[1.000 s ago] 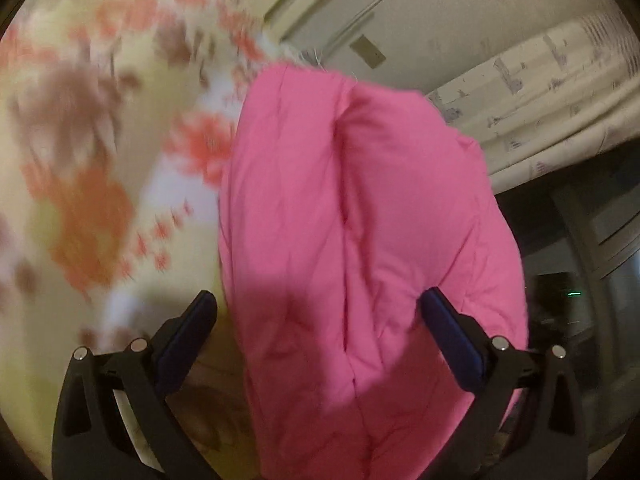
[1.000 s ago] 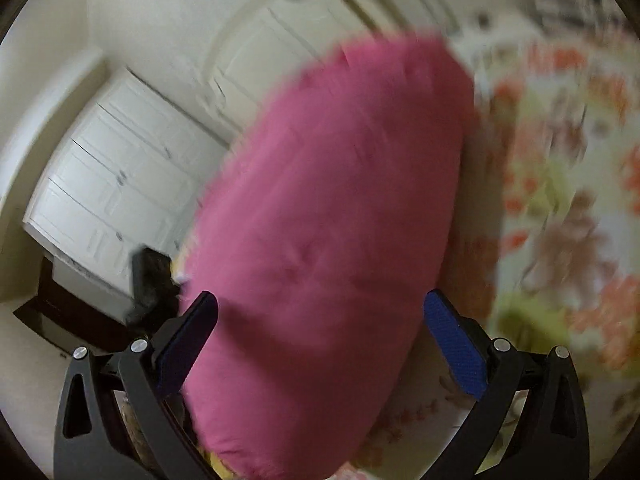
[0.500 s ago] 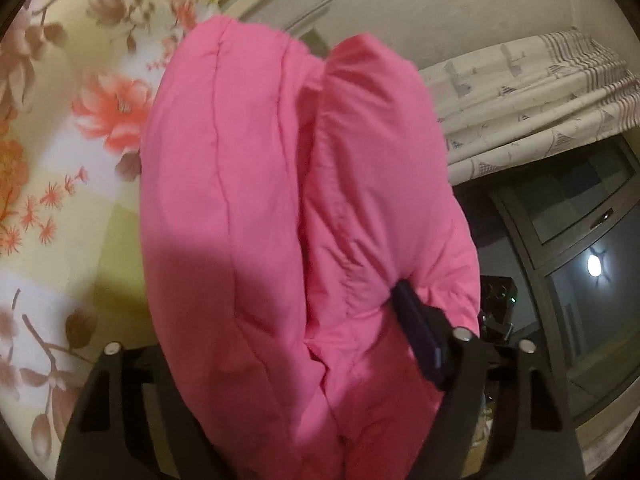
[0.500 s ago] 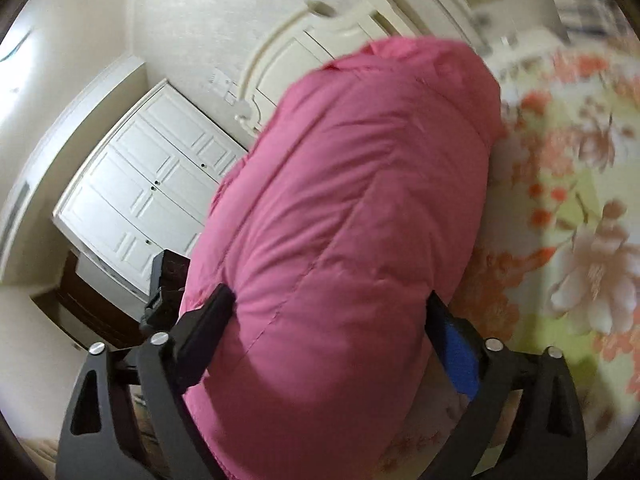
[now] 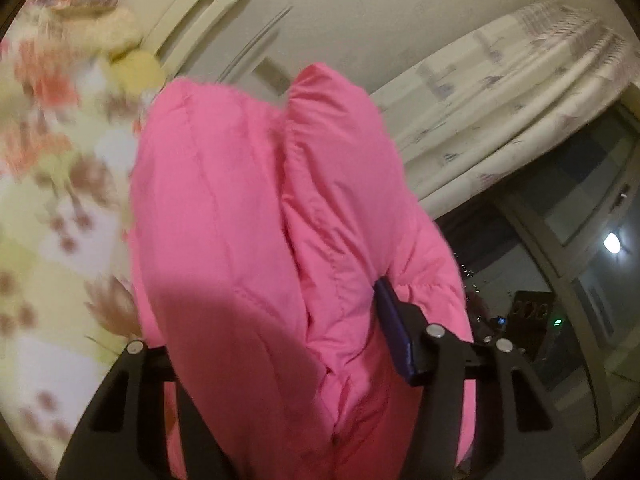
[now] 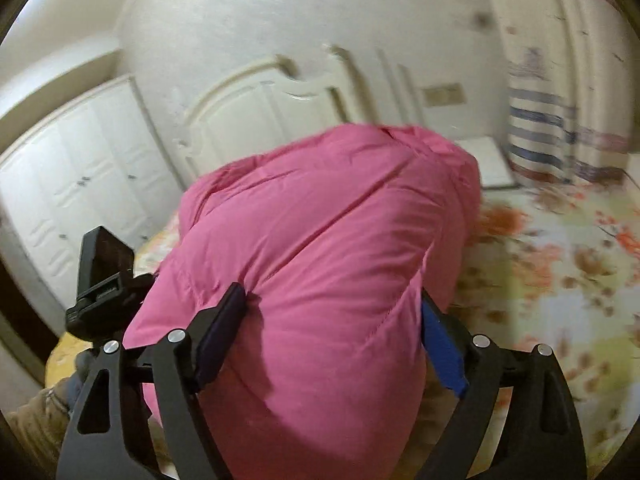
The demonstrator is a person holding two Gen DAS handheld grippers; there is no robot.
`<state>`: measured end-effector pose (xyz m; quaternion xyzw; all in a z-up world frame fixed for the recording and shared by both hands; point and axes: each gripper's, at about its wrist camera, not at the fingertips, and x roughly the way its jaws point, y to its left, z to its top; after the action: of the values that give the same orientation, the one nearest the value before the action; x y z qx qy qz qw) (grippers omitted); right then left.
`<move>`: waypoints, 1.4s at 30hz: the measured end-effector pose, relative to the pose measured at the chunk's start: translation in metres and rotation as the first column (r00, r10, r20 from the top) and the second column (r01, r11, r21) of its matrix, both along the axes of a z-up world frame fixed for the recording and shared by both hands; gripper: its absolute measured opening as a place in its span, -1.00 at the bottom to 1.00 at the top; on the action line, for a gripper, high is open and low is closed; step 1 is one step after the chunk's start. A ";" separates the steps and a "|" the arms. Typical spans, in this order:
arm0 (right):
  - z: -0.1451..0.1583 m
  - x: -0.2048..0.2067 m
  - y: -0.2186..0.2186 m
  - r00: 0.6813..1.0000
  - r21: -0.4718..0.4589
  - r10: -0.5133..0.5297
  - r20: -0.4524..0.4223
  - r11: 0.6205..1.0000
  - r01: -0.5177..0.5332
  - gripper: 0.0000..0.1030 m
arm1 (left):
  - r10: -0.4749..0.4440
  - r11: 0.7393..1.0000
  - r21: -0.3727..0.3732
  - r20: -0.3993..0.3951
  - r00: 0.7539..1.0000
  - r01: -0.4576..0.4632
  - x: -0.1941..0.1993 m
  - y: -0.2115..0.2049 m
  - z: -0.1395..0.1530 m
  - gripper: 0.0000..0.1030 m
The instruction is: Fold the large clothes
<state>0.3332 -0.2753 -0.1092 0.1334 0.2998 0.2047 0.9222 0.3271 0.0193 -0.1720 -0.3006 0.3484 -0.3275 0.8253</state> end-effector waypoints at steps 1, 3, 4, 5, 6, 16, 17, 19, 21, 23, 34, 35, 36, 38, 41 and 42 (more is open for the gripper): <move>-0.007 -0.001 -0.007 1.000 0.008 -0.005 -0.022 1.000 0.005 0.69 | 0.011 0.999 -0.030 -0.035 0.999 -0.012 0.004 -0.002 -0.014 0.18; -0.009 0.000 -0.015 0.998 0.018 -0.013 -0.055 1.000 0.014 0.81 | 0.025 0.994 -0.101 -0.044 0.999 -0.030 0.003 0.006 -0.028 0.24; -0.006 -0.002 -0.015 0.997 -0.004 -0.032 -0.073 0.999 0.032 0.88 | 0.037 0.993 -0.107 -0.047 0.998 -0.042 0.000 0.010 -0.032 0.25; 0.000 -0.006 -0.011 0.997 -0.031 -0.048 -0.068 0.998 0.046 0.88 | 0.044 0.993 -0.105 -0.049 0.998 -0.049 -0.003 0.014 -0.034 0.27; 0.005 -0.014 -0.009 0.996 -0.058 -0.065 -0.052 0.996 0.062 0.88 | 0.053 0.994 -0.097 -0.057 0.997 -0.059 -0.004 0.017 -0.034 0.30; -0.023 -0.035 0.132 0.981 -0.609 -0.053 0.189 0.777 0.159 0.90 | 0.258 0.960 0.118 -0.019 0.966 -0.254 -0.035 0.047 0.000 0.52; -0.025 -0.036 0.135 0.978 -0.610 -0.057 0.200 0.774 0.170 0.91 | 0.317 0.930 0.189 0.024 0.948 -0.316 -0.044 0.052 0.012 0.57; -0.019 -0.038 0.135 0.980 -0.606 -0.071 0.187 0.777 0.172 0.90 | 0.371 0.876 0.279 0.128 0.920 -0.392 -0.061 0.054 0.037 0.65; 0.000 -0.058 0.138 0.977 -0.590 -0.030 0.209 0.793 0.151 0.90 | 0.379 0.807 0.350 0.311 0.871 -0.476 -0.091 0.050 0.075 0.87; 0.021 -0.084 0.137 0.961 -0.558 -0.013 0.277 0.812 0.172 0.90 | 0.352 0.732 0.380 0.500 0.791 -0.566 -0.125 0.041 0.112 0.96; 0.108 -0.211 0.078 0.836 -0.354 -0.244 0.492 0.821 0.448 0.91 | 0.324 0.563 0.394 0.704 0.632 -0.727 -0.250 -0.019 0.193 0.96; 0.107 -0.215 0.073 0.840 -0.341 -0.251 0.481 0.829 0.443 0.91 | 0.312 0.599 0.405 0.675 0.668 -0.690 -0.254 -0.023 0.187 0.96; 0.104 -0.220 0.065 0.850 -0.324 -0.256 0.459 0.843 0.429 0.91 | 0.309 0.616 0.412 0.657 0.688 -0.671 -0.256 -0.025 0.183 0.96; 0.096 -0.226 0.061 0.868 -0.316 -0.265 0.421 0.854 0.414 0.91 | 0.294 0.640 0.441 0.615 0.731 -0.629 -0.257 -0.034 0.167 0.96; 0.077 -0.228 0.053 0.883 -0.330 -0.284 0.373 0.849 0.412 0.91 | 0.269 0.644 0.498 0.564 0.781 -0.581 -0.249 -0.045 0.147 0.96; 0.071 -0.228 0.051 0.889 -0.332 -0.288 0.357 0.850 0.408 0.91 | 0.263 0.635 0.527 0.540 0.800 -0.565 -0.246 -0.049 0.139 0.96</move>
<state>0.1051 -0.2242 -0.0384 -0.0363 0.1653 -0.0154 0.9855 0.0813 -0.0300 -0.0330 0.0170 0.1776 -0.0331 0.9834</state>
